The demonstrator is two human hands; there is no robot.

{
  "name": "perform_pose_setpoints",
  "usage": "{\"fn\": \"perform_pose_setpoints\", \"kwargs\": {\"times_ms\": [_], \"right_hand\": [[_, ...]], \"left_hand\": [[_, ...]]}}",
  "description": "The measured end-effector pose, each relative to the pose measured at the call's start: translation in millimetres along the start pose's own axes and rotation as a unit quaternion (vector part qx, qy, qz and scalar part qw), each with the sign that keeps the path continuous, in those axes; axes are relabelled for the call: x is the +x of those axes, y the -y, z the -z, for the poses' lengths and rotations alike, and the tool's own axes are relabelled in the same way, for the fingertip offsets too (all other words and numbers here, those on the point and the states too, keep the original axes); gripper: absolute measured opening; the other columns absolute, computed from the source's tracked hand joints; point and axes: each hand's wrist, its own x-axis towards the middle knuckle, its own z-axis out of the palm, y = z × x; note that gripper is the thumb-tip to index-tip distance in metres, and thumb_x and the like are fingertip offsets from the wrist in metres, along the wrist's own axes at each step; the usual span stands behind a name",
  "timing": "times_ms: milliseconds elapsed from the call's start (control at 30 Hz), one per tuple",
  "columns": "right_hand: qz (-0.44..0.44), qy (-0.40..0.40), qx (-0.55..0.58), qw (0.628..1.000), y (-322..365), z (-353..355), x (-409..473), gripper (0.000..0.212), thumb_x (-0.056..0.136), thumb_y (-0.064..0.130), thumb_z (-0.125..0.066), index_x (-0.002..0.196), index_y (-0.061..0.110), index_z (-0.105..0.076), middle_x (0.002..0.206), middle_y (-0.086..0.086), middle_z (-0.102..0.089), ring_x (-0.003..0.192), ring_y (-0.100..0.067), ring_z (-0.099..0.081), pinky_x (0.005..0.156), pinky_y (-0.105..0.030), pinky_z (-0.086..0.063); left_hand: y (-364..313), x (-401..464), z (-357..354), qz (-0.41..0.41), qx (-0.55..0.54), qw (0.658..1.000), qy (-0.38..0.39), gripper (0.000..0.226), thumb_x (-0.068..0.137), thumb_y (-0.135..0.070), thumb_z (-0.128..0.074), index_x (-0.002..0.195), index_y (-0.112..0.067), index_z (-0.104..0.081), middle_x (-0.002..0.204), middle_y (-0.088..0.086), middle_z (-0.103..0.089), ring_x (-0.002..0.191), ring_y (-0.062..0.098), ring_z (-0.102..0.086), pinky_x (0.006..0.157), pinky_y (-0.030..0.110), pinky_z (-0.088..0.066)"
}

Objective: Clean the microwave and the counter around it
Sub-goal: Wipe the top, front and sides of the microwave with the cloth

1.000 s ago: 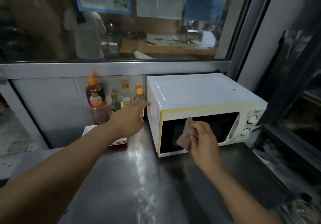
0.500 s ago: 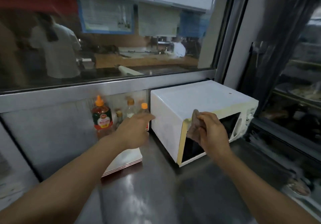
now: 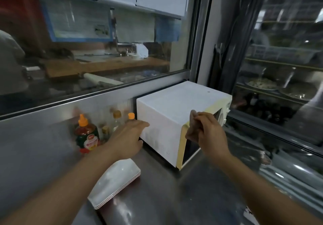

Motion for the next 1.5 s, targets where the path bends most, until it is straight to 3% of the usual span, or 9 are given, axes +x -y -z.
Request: {"fn": "perform_pose_setpoints", "kwargs": {"times_ms": [100, 267, 400, 600, 900, 1033, 1233, 1367, 1500], "right_hand": [[0.002, -0.031, 0.004, 1.0, -6.9, -16.0, 11.0, 0.027, 0.086, -0.01, -0.051, 0.108, 0.003, -0.061, 0.102, 0.004, -0.06, 0.083, 0.004, -0.06, 0.07, -0.011, -0.053], [0.114, -0.027, -0.113, 0.987, -32.4, -51.5, 25.7, 0.041, 0.076, -0.013, -0.06, 0.115, 0.0, -0.063, 0.123, -0.017, -0.058, 0.112, -0.037, -0.056, 0.093, -0.048, -0.048], [0.236, 0.005, -0.228, 0.945, -47.3, -76.8, 31.7, 0.033, 0.073, -0.009, -0.068, 0.105, -0.003, -0.068, 0.113, -0.018, -0.066, 0.094, -0.036, -0.065, 0.079, -0.045, -0.054], [0.208, 0.047, -0.378, 0.901, -69.6, -97.8, 30.1, 0.037, 0.082, 0.006, -0.057, 0.12, 0.009, -0.059, 0.139, -0.017, -0.048, 0.13, -0.038, -0.042, 0.104, -0.052, -0.034], [0.231, 0.01, -0.533, 0.814, -79.6, -126.9, 19.3, 0.049, 0.088, 0.01, -0.037, 0.135, 0.011, -0.05, 0.148, -0.013, -0.039, 0.138, -0.038, -0.031, 0.113, -0.051, -0.017], [0.233, 0.011, -0.574, 0.785, -89.3, -151.4, 12.3, 0.061, 0.084, 0.011, -0.026, 0.145, 0.013, -0.032, 0.156, -0.004, -0.019, 0.145, -0.028, -0.006, 0.119, -0.043, 0.002], [0.283, 0.23, -0.622, 0.693, -118.8, -194.6, -28.6, 0.075, 0.069, 0.025, -0.069, 0.139, 0.016, -0.044, 0.152, -0.003, -0.023, 0.141, -0.023, -0.016, 0.115, -0.043, 0.0], [0.284, 0.181, -0.616, 0.712, -117.8, -189.6, -28.4, 0.076, 0.071, 0.018, -0.063, 0.142, 0.013, -0.036, 0.151, -0.004, -0.023, 0.146, -0.024, 0.001, 0.117, -0.039, 0.002], [0.247, 0.047, -0.598, 0.761, -94.0, -175.5, 15.9, 0.061, 0.087, 0.018, -0.044, 0.146, 0.015, -0.028, 0.154, -0.006, -0.023, 0.143, -0.023, -0.014, 0.118, -0.042, 0.0]], "left_hand": [[7.0, 14.9, -11.5, -0.007, 0.006, 1.0, 0.003, 0.059, 0.086, -0.012, -0.055, 0.142, -0.019, -0.036, 0.146, -0.001, -0.039, 0.133, 0.019, -0.034, 0.108, 0.029, -0.03], [18.5, 41.9, -36.0, -0.02, -0.003, 1.0, 0.004, 0.061, 0.086, -0.009, -0.054, 0.143, -0.018, -0.035, 0.146, 0.0, -0.039, 0.132, 0.019, -0.036, 0.108, 0.03, -0.031], [30.1, 63.0, -52.9, -0.029, 0.002, 0.999, 0.015, 0.064, 0.086, -0.011, -0.054, 0.145, -0.02, -0.03, 0.151, -0.001, -0.03, 0.135, 0.019, -0.031, 0.109, 0.033, -0.032], [52.8, 100.1, -66.8, -0.065, 0.032, 0.997, 0.004, 0.07, 0.084, -0.013, -0.055, 0.147, -0.018, -0.025, 0.154, 0.004, -0.025, 0.138, 0.023, -0.027, 0.109, 0.042, -0.031], [97.4, 161.0, -74.6, -0.126, 0.122, 0.985, 0.005, 0.083, 0.086, -0.014, -0.055, 0.15, -0.023, -0.004, 0.159, 0.003, -0.002, 0.146, 0.022, -0.006, 0.114, 0.047, -0.016], [114.5, 178.4, -80.1, -0.161, 0.106, 0.981, -0.014, 0.086, 0.081, -0.01, -0.057, 0.149, -0.027, -0.009, 0.158, 0.002, -0.008, 0.145, 0.02, -0.009, 0.114, 0.047, -0.017], [129.8, 187.0, -92.5, -0.191, 0.032, 0.98, -0.049, 0.088, 0.073, -0.009, -0.06, 0.146, -0.034, -0.019, 0.155, -0.002, -0.017, 0.142, 0.022, -0.017, 0.109, 0.048, -0.021], [135.0, 189.6, -90.1, -0.212, 0.041, 0.976, -0.04, 0.089, 0.074, -0.009, -0.059, 0.147, -0.034, -0.016, 0.156, -0.002, -0.015, 0.142, 0.022, -0.015, 0.11, 0.047, -0.023], [144.0, 192.2, -78.2, -0.231, 0.045, 0.971, -0.031, 0.086, 0.078, -0.008, -0.057, 0.149, -0.027, -0.013, 0.158, -0.003, -0.013, 0.144, 0.016, -0.013, 0.114, 0.043, -0.018]]}}
